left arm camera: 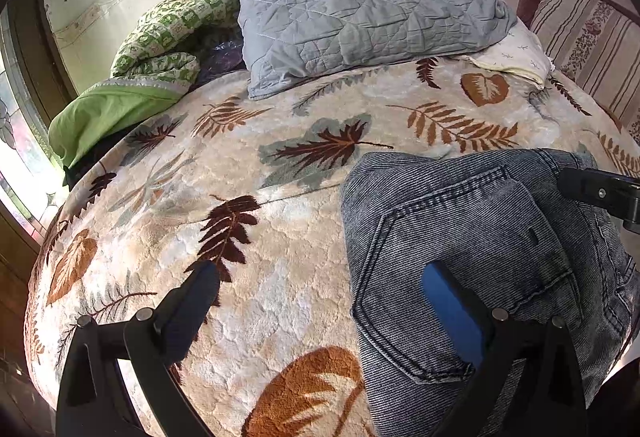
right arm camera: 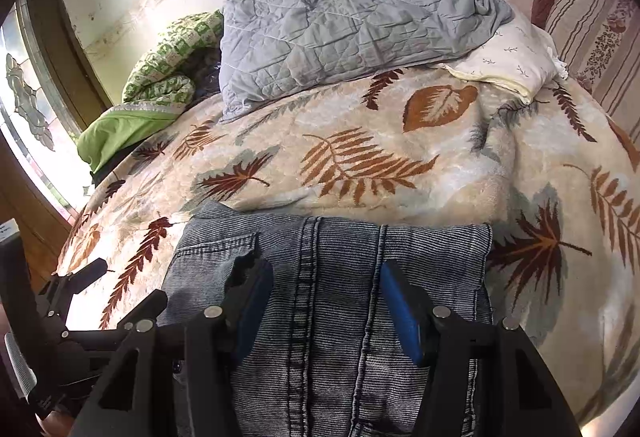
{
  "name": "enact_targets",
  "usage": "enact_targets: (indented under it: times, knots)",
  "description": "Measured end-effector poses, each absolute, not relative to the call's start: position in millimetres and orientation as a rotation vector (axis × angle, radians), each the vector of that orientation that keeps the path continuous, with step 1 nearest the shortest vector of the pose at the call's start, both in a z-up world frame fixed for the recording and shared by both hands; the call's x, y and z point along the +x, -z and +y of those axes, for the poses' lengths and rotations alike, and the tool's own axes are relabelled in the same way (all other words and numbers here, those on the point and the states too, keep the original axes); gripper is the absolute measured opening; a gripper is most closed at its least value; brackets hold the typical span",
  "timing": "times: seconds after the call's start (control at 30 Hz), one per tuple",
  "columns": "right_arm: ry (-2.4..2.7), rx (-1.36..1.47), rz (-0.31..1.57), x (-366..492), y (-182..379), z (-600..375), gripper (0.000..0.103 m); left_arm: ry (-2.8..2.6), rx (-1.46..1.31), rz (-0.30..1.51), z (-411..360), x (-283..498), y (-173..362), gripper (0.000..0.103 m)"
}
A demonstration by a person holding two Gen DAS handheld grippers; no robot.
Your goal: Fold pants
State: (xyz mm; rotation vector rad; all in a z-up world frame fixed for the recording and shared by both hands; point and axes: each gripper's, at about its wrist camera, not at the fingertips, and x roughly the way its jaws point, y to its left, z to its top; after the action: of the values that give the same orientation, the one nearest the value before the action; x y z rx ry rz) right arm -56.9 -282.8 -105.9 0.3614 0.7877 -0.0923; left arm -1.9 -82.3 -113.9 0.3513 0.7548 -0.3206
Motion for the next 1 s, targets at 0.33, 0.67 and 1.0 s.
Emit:
enact_targets:
  times: [0.33, 0.67, 1.0]
  knots:
    - [0.107, 0.351, 0.827, -51.5, 113.3, -280.5, 0.060, 0.322, 0.356, 0.753, -83.4, -2.3, 113.4, 0.102]
    - [0.121, 0.351, 0.892, -45.7, 127.0, -280.1, 0.067, 0.330, 0.354, 0.777, -82.7, -1.0, 116.7, 0.102]
    - [0.077, 0.469, 0.796, -68.7, 112.7, -299.5, 0.067, 0.310, 0.255, 0.804, -57.7, 9.3, 110.3, 0.102]
